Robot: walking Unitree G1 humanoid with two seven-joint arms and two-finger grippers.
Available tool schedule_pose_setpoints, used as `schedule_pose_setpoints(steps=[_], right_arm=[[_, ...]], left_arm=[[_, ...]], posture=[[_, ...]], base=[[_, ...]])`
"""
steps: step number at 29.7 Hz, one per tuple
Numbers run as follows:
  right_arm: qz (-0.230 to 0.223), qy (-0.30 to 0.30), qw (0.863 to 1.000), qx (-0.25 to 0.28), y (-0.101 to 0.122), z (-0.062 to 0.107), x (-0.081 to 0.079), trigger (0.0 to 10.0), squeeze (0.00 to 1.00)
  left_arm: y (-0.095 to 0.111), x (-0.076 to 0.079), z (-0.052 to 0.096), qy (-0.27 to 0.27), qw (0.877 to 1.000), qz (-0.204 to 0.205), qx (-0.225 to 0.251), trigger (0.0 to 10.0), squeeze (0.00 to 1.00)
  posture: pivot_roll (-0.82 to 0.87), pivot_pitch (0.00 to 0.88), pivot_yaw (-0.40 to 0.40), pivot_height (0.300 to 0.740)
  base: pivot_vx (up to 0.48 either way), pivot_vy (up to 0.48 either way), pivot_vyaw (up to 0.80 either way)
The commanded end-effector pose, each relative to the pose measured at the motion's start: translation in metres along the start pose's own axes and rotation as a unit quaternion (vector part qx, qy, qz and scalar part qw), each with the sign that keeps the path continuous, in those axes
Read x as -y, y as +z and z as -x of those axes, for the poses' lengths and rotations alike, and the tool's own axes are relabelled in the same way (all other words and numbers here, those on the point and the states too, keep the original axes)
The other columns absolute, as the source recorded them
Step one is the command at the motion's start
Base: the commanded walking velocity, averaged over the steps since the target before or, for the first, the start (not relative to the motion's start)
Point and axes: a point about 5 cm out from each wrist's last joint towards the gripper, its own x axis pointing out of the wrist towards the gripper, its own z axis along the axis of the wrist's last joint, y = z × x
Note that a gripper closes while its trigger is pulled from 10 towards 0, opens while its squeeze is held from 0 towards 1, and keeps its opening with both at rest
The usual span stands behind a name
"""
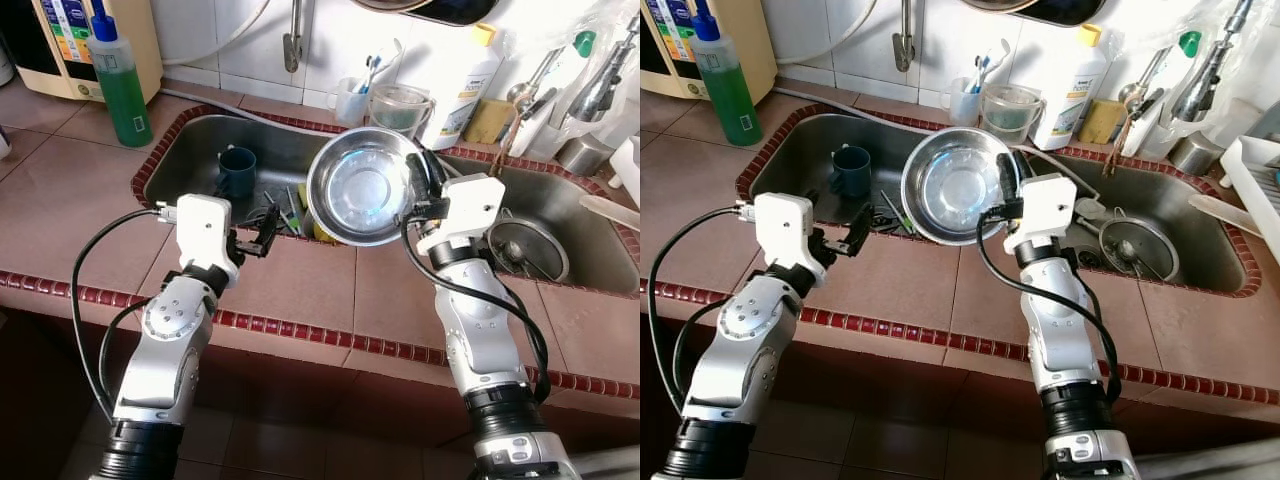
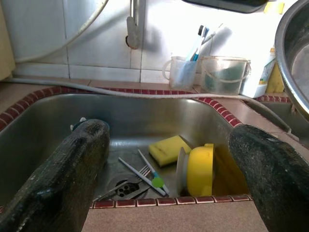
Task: Kitchen organization
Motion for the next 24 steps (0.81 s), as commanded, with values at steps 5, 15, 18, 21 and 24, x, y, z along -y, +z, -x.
schedule_pose_setpoints(steps=[5, 15, 18, 21, 24], right_arm=[[0.005, 0.001, 1.0, 0.012, 0.0069, -0.0006, 0.0026, 10.0, 0.0], [0.004, 0.001, 1.0, 0.01, 0.006, 0.0019, 0.0016, 10.0, 0.0], [0.005, 0.001, 1.0, 0.01, 0.0063, 0.0017, 0.0018, 10.0, 0.0], [0.006, -0.002, 1.0, 0.01, 0.0065, 0.0016, 0.0032, 10.0, 0.0], [0.007, -0.004, 1.0, 0.01, 0.0064, 0.0019, 0.0037, 10.0, 0.0]], left_arm=[[0.0025, 0.0024, -0.0022, -0.005, 1.0, 0.001, 0.002, 10.0, 0.0], [0.0032, 0.0033, -0.0029, -0.007, 1.0, 0.003, 0.003, 10.0, 0.0], [0.0038, 0.0035, -0.0034, -0.008, 1.0, 0.002, 0.004, 10.0, 0.0], [0.0037, 0.003, -0.0037, -0.008, 1.0, 0.002, 0.004, 10.0, 0.0], [0.0038, 0.003, -0.0036, -0.008, 1.0, 0.002, 0.004, 10.0, 0.0]], posture=[[-0.14, 0.072, -0.12, 0.74], [-0.14, 0.068, -0.119, 0.74], [-0.14, 0.069, -0.115, 0.74], [-0.14, 0.069, -0.114, 0.74], [-0.14, 0.07, -0.114, 0.74]], base=[[0.266, 0.0, 0.0], [0.304, 0.0, 0.0], [0.319, 0.0, 0.0], [0.322, 0.0, 0.0], [0.321, 0.0, 0.0]])
